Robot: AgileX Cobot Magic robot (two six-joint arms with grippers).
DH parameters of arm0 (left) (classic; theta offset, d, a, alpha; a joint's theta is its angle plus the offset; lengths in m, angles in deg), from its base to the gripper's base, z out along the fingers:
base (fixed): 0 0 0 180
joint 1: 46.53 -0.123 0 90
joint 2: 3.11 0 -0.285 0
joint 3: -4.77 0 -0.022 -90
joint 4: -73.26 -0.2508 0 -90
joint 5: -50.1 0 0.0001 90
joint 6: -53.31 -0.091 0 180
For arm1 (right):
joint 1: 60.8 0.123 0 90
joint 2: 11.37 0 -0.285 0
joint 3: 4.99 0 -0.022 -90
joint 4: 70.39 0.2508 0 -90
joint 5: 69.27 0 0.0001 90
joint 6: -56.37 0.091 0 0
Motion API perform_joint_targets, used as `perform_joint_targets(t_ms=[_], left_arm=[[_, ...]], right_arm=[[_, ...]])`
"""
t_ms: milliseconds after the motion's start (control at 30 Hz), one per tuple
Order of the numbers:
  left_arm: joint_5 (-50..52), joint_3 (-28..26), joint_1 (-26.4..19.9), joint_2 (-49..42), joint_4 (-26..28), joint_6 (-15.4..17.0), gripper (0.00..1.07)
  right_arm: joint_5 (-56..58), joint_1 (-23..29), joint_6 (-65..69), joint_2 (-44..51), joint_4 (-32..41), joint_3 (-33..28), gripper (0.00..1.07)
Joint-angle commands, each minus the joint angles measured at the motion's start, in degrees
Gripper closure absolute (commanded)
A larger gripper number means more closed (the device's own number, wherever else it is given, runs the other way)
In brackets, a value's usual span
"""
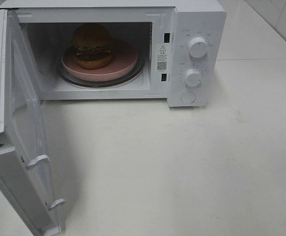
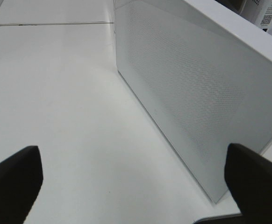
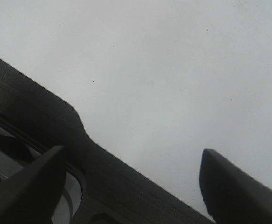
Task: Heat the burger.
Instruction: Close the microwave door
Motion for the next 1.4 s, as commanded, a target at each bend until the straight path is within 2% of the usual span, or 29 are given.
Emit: perform_joint_targets(t_ms=[33,100,133,167,333,400,600,900,1033,1400], left_arm=[[0.69,0.11,0.29,-0.97,0.17,0.06,0.09],[0.69,0.11,0.29,-0.97,0.17,0.06,0.09],[0.69,0.11,0.29,-0.97,0.17,0.06,0.09],[0.69,0.11,0.29,-0.97,0.17,0.06,0.09],[0.69,0.11,0.29,-0.97,0.17,0.06,0.09],[0.69,0.11,0.29,-0.97,0.17,0.06,0.09],[0.69,0.11,0.29,-0.97,0.17,0.06,0.09],[0.69,0.11,0.29,-0.97,0.17,0.06,0.09],[0.69,0.11,0.29,-0.97,0.17,0.06,0.09],[0.69,0.11,0.29,-0.92,0.17,0.06,0.09]], right_arm=[[-0.11,-2.58,0.97,7.56,-2.46,-2.69,0.31],[-0.63,-3.5,0.97,9.0,-2.81,-3.09,0.31],[-1.55,-5.96,0.92,12.72,-3.21,-3.9,0.31],[-1.55,-5.96,0.92,12.72,-3.21,-3.9,0.31],[-5.96,-12.78,1.09,21.54,-2.58,-7.22,0.31],[-6.3,-13.58,0.86,22.86,-2.12,-7.39,0.31],[-6.3,-21.49,0.86,28.53,-2.06,-7.39,0.31],[-6.3,-29.62,0.86,36.9,-2.06,-7.39,0.31],[-6.3,-31.63,0.92,37.3,-2.06,-7.39,0.31],[-6.3,-31.63,0.92,37.3,-2.12,-7.39,0.32]])
